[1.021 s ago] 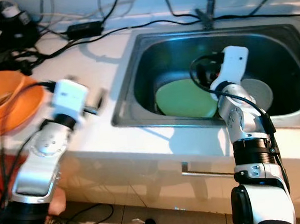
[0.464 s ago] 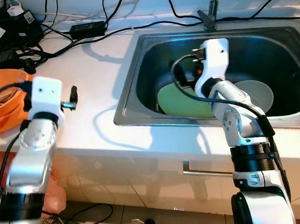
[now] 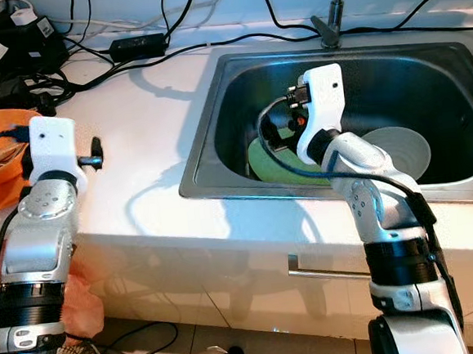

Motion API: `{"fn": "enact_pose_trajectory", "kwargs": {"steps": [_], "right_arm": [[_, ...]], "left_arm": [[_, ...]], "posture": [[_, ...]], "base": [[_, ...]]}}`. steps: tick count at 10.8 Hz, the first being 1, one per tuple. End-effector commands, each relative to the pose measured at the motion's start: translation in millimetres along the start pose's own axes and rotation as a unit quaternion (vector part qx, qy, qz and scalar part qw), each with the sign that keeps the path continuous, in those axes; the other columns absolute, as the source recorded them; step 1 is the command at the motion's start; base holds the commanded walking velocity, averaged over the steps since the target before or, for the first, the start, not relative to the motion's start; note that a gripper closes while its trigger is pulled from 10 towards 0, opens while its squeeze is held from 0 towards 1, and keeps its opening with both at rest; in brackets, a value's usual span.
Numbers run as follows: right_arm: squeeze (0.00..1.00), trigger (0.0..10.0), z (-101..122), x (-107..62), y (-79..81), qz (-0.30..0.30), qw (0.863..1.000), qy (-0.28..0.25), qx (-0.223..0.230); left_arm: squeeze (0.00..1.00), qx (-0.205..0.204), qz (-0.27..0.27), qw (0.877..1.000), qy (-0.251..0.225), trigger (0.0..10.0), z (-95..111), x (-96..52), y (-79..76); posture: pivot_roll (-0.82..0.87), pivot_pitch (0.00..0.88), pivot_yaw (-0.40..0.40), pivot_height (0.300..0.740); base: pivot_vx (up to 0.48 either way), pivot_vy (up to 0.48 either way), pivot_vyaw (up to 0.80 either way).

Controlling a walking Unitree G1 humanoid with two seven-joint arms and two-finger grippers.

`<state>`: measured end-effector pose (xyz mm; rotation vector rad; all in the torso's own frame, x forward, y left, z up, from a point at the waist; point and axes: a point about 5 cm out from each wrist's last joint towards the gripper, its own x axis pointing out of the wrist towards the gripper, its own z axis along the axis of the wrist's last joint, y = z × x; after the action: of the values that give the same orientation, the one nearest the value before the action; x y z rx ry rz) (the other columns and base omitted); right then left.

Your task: Kitchen organization

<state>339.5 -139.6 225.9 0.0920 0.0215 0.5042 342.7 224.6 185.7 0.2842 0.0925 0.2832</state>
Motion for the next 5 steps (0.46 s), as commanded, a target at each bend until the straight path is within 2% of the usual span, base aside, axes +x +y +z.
{"fn": "enact_pose_trajectory", "kwargs": {"steps": [1, 3, 5], "right_arm": [[0.00, 10.0, -0.3, -1.2, 5.3, 0.016, 1.000, 0.007, -0.001], [0.00, 10.0, -0.3, -2.1, 6.4, 0.018, 1.000, 0.008, 0.000], [0.00, 10.0, 0.3, -2.7, 7.2, 0.018, 1.000, 0.007, -0.001]], "left_arm": [[0.00, -0.014, 0.015, 1.000, 0.016, 10.0, -1.6, 3.6, 5.9], [0.00, -0.023, 0.014, 0.999, 0.026, 10.0, -1.1, 7.3, 7.9], [0.00, -0.048, 0.004, 0.997, 0.062, 10.0, -2.9, 14.3, 8.5]], "posture": [[0.15, 0.094, 0.115, 0.740], [0.15, 0.097, 0.116, 0.740], [0.15, 0.097, 0.119, 0.740]], "base": [[0.000, 0.000, 0.00], [0.000, 0.000, 0.00], [0.000, 0.000, 0.00]]}}
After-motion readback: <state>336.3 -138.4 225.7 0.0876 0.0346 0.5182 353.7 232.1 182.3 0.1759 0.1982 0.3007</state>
